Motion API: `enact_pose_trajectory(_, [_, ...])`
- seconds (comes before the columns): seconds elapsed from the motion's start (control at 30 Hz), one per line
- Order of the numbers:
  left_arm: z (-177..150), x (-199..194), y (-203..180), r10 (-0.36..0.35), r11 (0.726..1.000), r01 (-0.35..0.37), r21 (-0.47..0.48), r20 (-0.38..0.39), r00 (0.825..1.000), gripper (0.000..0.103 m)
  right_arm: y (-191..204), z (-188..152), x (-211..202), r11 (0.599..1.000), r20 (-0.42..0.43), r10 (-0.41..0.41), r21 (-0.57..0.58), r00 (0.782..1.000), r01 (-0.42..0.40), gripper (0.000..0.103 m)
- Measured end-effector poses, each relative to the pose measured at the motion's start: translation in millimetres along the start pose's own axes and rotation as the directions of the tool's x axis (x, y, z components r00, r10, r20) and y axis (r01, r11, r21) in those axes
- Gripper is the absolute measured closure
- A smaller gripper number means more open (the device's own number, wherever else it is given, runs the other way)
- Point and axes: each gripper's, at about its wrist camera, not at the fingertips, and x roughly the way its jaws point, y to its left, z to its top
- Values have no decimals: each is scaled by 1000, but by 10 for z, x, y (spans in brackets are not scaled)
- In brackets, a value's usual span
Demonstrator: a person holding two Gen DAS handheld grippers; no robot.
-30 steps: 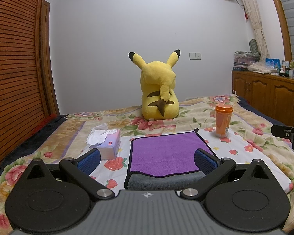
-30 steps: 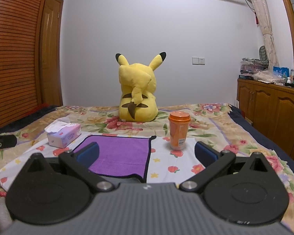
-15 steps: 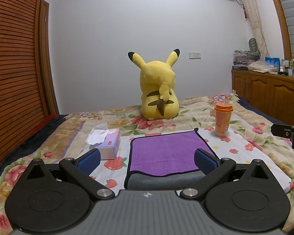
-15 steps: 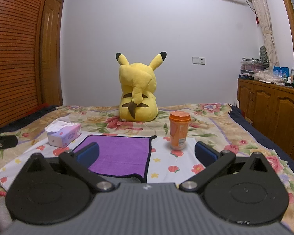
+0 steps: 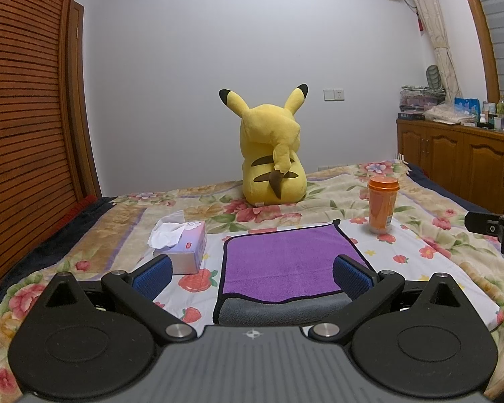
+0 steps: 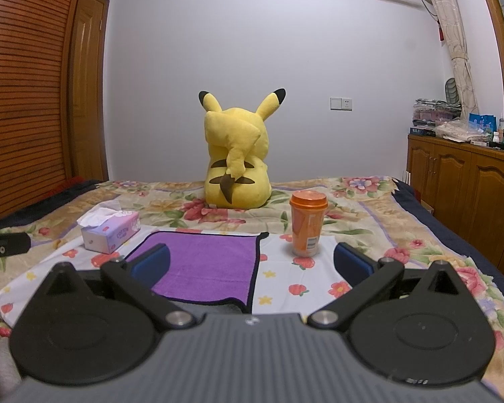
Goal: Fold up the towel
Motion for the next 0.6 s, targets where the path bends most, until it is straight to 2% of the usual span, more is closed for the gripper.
enact_pose_trajectory(0.6, [-18,7,-9,1,1000,-1,3,-1,1000,0,10,3,3,1000,0,2,-1,1000,-2,0])
